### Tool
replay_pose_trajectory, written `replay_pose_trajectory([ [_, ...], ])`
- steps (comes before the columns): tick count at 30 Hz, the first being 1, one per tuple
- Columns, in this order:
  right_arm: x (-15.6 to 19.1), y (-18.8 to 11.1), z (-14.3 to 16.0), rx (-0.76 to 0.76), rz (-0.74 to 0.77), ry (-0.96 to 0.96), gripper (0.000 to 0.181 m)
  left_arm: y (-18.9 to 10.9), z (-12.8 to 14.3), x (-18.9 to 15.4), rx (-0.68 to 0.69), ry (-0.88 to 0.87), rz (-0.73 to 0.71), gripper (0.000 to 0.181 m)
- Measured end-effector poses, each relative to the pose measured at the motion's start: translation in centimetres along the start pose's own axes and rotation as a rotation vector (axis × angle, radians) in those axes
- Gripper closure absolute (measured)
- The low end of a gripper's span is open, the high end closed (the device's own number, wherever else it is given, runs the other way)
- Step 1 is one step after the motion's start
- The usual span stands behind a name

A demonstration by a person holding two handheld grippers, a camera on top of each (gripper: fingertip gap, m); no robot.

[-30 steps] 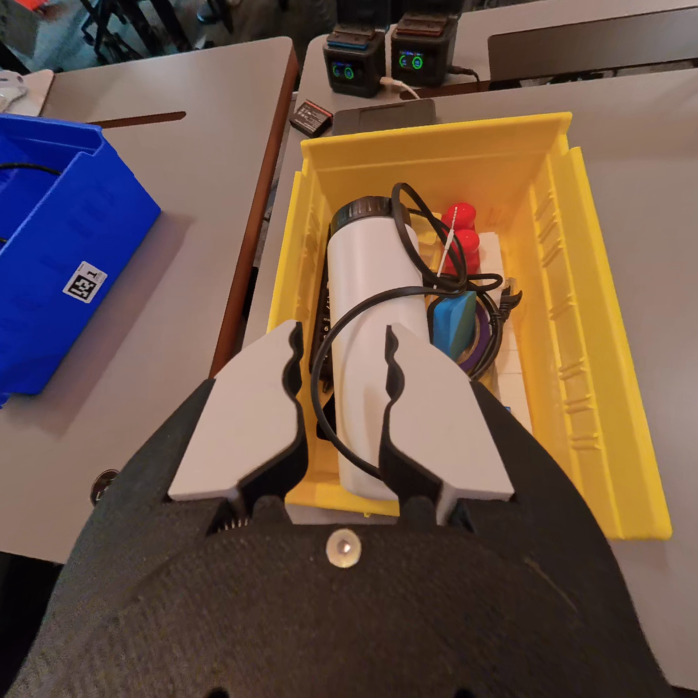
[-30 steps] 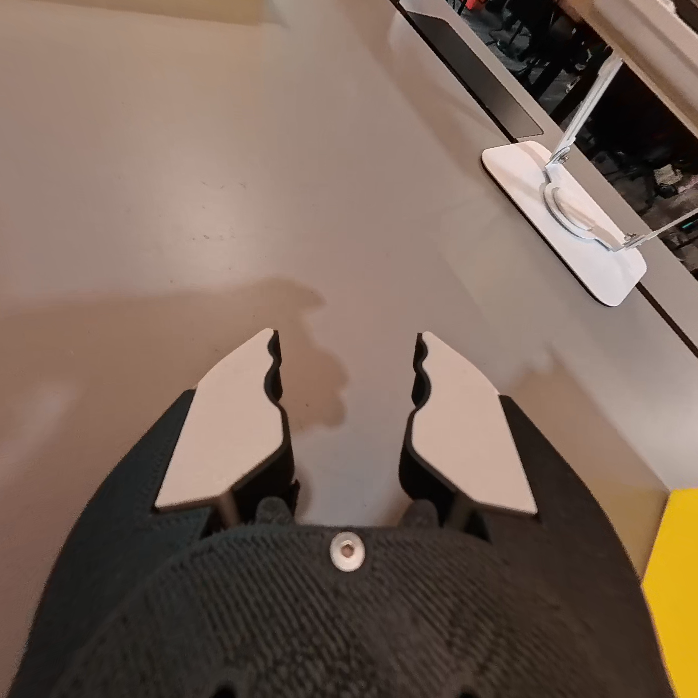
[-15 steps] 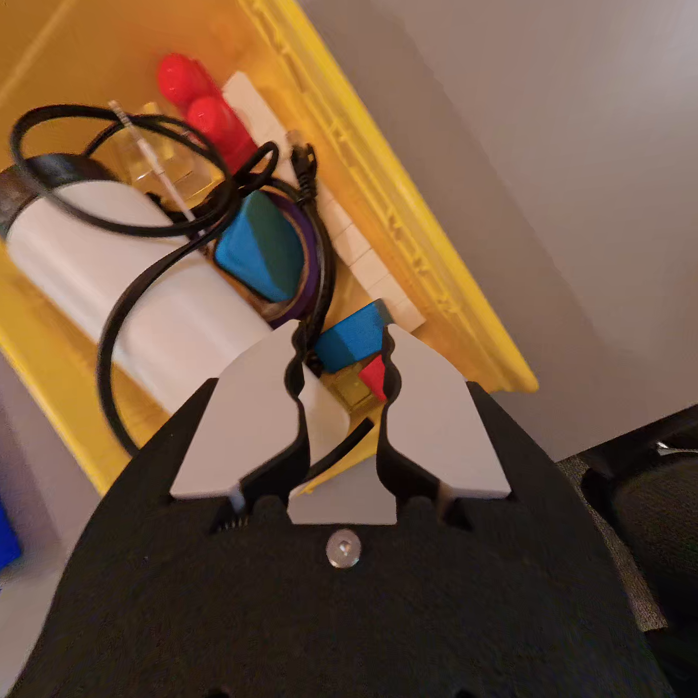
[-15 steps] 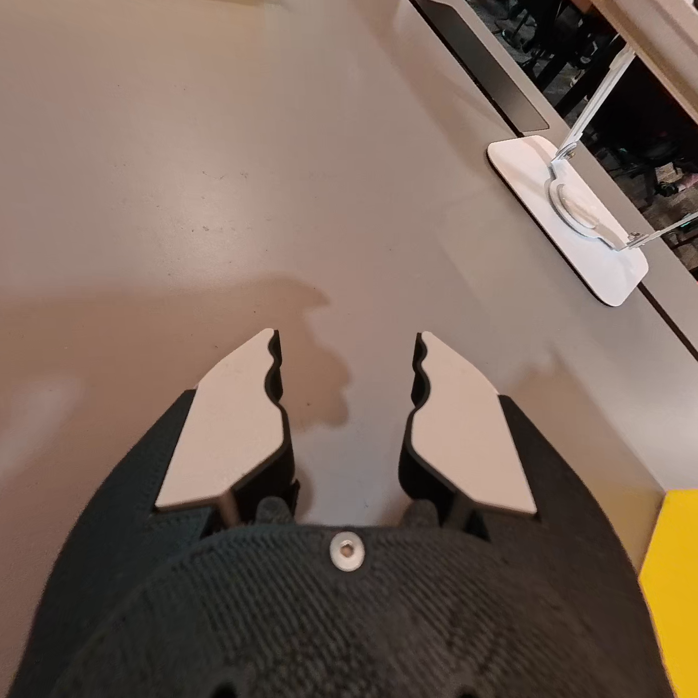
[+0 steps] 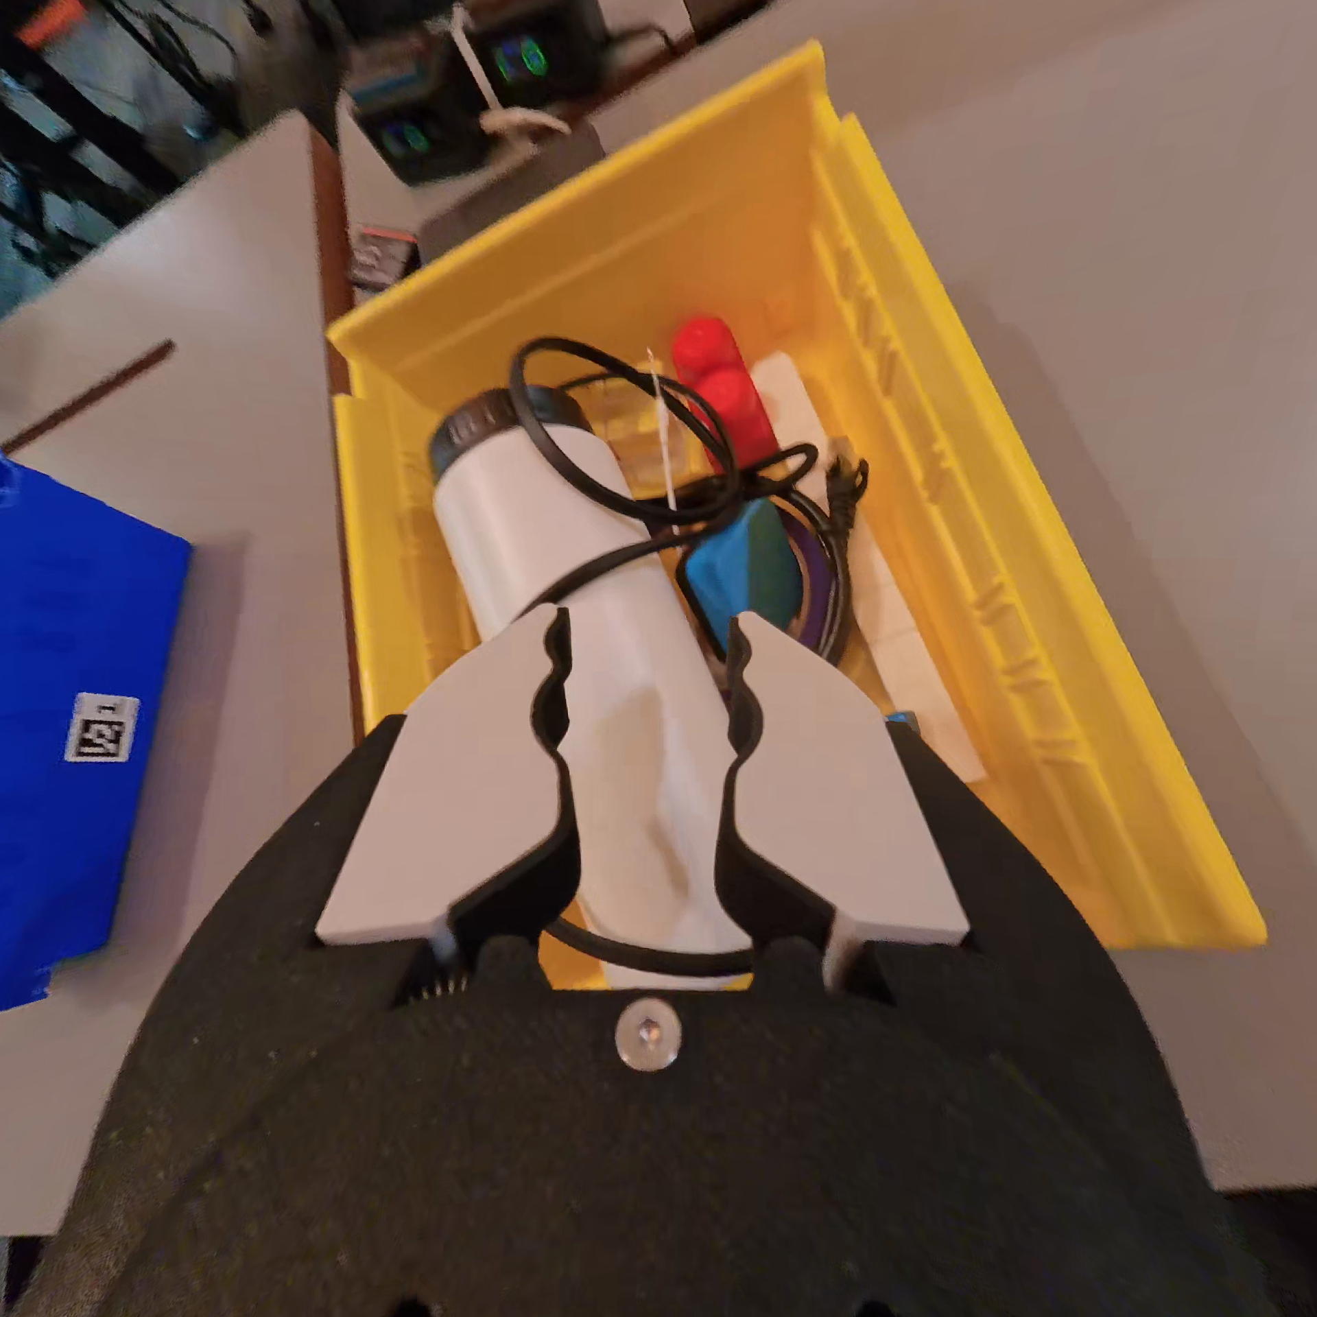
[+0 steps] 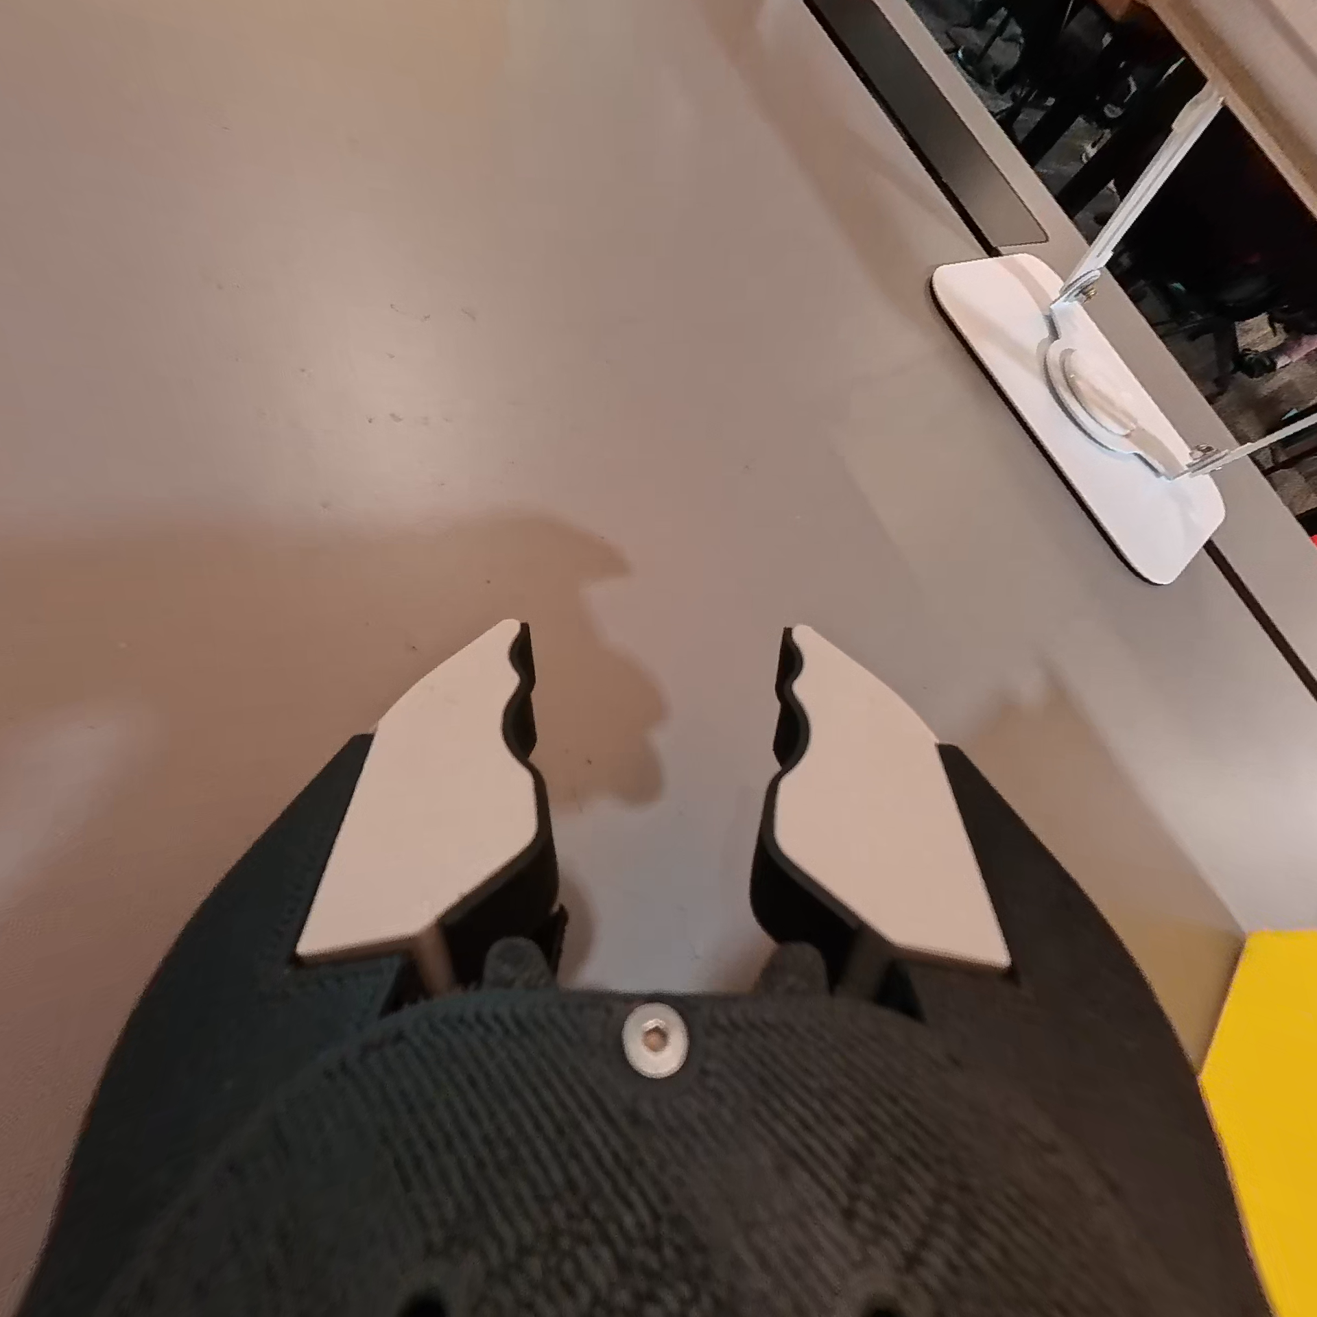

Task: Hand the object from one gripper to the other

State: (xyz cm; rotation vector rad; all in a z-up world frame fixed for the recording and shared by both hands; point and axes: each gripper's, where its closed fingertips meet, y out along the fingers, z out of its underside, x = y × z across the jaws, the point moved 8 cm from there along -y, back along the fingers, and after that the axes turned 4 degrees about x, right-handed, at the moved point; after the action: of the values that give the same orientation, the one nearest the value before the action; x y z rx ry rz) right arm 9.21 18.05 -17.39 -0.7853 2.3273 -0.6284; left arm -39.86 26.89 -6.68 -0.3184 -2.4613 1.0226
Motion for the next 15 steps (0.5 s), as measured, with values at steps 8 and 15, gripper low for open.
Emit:
replay_pose_trajectory([
  [8, 0.0, 0.0, 0.0, -0.001, 0.011, 0.0, 0.115, 0.8, -1.6, -1.0, 0.044, 0.23, -0.109, 0.14],
  [15, 0.1, -0.2, 0.0, -0.013, 0.004, 0.002, 0.116, 3.9, -5.1, -0.8, 0.264, 0.657, 0.051, 0.139],
])
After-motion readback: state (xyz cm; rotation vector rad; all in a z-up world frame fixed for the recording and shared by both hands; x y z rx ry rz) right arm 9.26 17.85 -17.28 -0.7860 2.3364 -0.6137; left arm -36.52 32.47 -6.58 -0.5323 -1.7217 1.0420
